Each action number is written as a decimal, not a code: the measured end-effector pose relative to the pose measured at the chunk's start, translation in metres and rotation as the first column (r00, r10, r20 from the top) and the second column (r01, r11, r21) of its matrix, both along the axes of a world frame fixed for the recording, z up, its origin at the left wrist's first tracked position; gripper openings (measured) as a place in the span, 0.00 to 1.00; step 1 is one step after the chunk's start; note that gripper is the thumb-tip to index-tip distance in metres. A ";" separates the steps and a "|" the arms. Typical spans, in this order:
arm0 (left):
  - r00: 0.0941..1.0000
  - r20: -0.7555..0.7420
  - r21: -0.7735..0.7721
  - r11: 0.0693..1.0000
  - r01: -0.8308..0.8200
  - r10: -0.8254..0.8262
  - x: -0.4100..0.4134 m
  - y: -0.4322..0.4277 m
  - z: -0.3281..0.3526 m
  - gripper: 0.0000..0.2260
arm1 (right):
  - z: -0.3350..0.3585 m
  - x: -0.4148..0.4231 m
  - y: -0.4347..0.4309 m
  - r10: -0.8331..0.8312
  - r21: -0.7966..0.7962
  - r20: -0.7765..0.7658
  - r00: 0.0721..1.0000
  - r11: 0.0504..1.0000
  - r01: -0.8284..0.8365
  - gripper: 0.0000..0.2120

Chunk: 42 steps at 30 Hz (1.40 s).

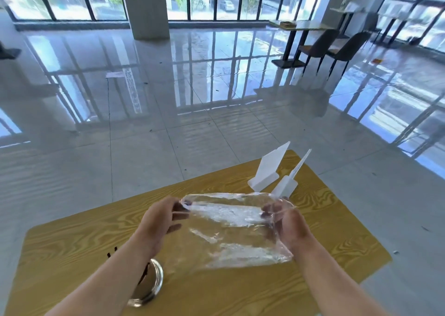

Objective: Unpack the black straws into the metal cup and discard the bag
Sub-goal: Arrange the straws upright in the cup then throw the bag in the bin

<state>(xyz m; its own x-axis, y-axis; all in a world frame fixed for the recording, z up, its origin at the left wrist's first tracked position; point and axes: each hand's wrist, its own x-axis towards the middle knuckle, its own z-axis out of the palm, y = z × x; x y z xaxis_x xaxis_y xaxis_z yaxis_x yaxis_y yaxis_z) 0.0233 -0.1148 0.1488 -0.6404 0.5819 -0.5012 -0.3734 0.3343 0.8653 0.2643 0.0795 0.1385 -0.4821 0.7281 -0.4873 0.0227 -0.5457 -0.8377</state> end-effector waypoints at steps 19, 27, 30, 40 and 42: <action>0.990 -0.023 0.146 0.979 0.139 -0.137 0.014 -0.070 0.034 0.08 | 0.085 0.041 -0.115 0.027 0.006 -0.123 0.992 1.000 -0.027 0.15; 0.916 -0.400 0.110 0.992 0.055 -0.006 0.067 -0.047 0.043 0.05 | 0.070 0.077 -0.131 -0.021 0.100 0.062 0.998 0.995 0.015 0.30; 0.883 -0.470 0.131 0.987 0.092 -0.020 0.095 -0.029 0.055 0.06 | 0.073 0.081 -0.133 -0.158 0.261 0.135 0.978 0.958 0.119 0.25; 0.855 -0.357 0.076 0.900 0.428 -0.377 0.212 0.039 0.062 0.04 | 0.076 0.130 -0.108 -0.332 0.539 0.204 0.921 0.823 0.178 0.12; 0.852 -0.295 0.079 0.877 0.473 -0.433 0.231 0.048 0.063 0.04 | 0.075 0.146 -0.101 -0.293 0.505 0.214 0.932 0.850 0.151 0.12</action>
